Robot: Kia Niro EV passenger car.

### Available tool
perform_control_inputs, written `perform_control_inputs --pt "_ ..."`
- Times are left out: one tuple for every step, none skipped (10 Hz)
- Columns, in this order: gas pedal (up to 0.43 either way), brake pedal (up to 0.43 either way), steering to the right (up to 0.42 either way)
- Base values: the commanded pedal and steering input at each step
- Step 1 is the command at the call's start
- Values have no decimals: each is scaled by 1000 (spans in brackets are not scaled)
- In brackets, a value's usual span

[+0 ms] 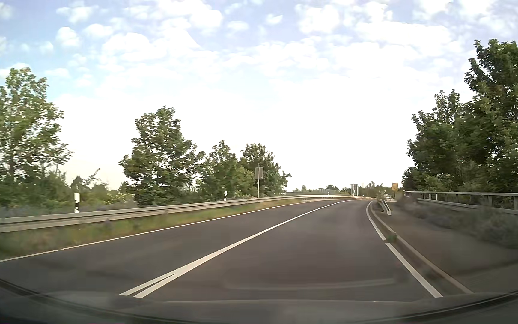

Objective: Follow the waypoints while adhering to traffic rules and regulations

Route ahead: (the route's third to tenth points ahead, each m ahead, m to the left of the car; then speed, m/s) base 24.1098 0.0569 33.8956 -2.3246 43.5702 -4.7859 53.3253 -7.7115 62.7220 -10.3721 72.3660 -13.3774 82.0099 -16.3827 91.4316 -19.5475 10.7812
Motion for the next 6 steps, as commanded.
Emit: perform_control_inputs --pt "311 24 80" --pt "311 24 76" --pt "311 24 74" --pt "311 24 68" --pt "311 24 65" --pt "311 24 62"
